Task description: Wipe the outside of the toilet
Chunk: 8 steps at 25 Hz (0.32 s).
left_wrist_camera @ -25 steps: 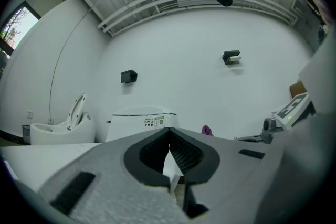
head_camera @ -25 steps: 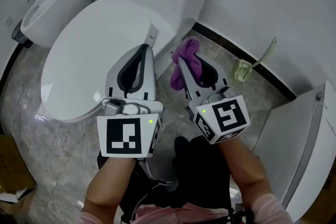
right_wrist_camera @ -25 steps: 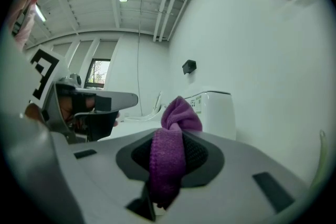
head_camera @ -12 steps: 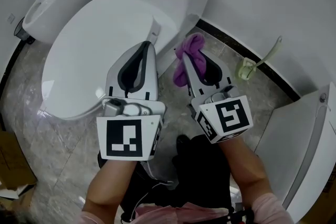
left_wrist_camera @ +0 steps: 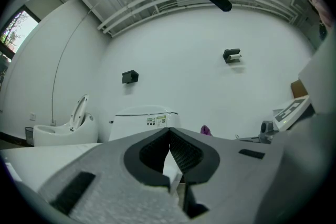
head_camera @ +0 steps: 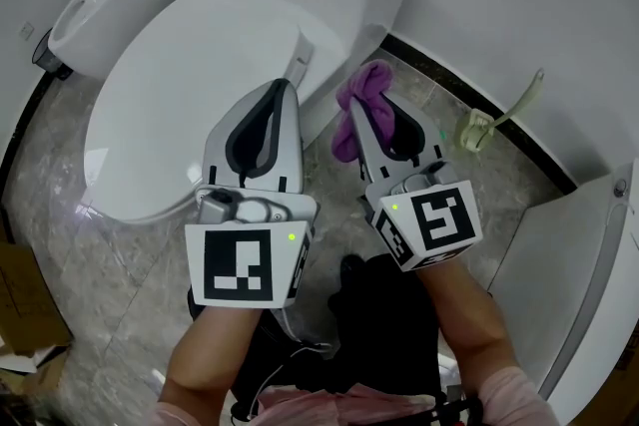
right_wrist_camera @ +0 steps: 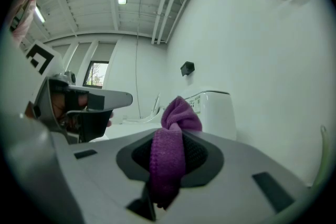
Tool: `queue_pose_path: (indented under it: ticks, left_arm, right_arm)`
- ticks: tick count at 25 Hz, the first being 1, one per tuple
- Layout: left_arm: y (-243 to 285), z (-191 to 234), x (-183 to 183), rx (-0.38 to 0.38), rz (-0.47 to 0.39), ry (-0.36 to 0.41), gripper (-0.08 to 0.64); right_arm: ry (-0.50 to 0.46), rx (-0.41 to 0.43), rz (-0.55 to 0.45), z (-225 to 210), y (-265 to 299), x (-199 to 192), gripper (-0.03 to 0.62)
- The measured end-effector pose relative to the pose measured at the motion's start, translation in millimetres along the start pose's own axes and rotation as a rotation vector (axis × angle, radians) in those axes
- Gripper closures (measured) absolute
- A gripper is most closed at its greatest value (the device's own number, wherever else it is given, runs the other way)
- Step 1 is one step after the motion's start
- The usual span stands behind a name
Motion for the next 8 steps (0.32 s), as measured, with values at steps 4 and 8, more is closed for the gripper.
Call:
queue_pose_path:
  ticks: [4, 8]
  left_arm:
    - [-1.7, 0.5, -0.5, -0.001, -0.001, 0.003, 0.552]
    - [-4.3, 1.8, 0.6, 0.001, -0.004, -0.006, 0.552]
  right_arm:
    - [0.007, 0.004, -0.004, 3.7, 0.6, -0.7, 0.514]
    - [0.007, 0.006, -0.005, 8.3, 1.0, -1.2, 0.514]
Point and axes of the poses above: the fingertips, and each gripper's own axes: y forward along the fingers, z to its left, x out of its top, the point moved 5 cm from there along -y, backward along the fingers, and after that the axes turned 9 degrees about -x, right-handed, at the moved point
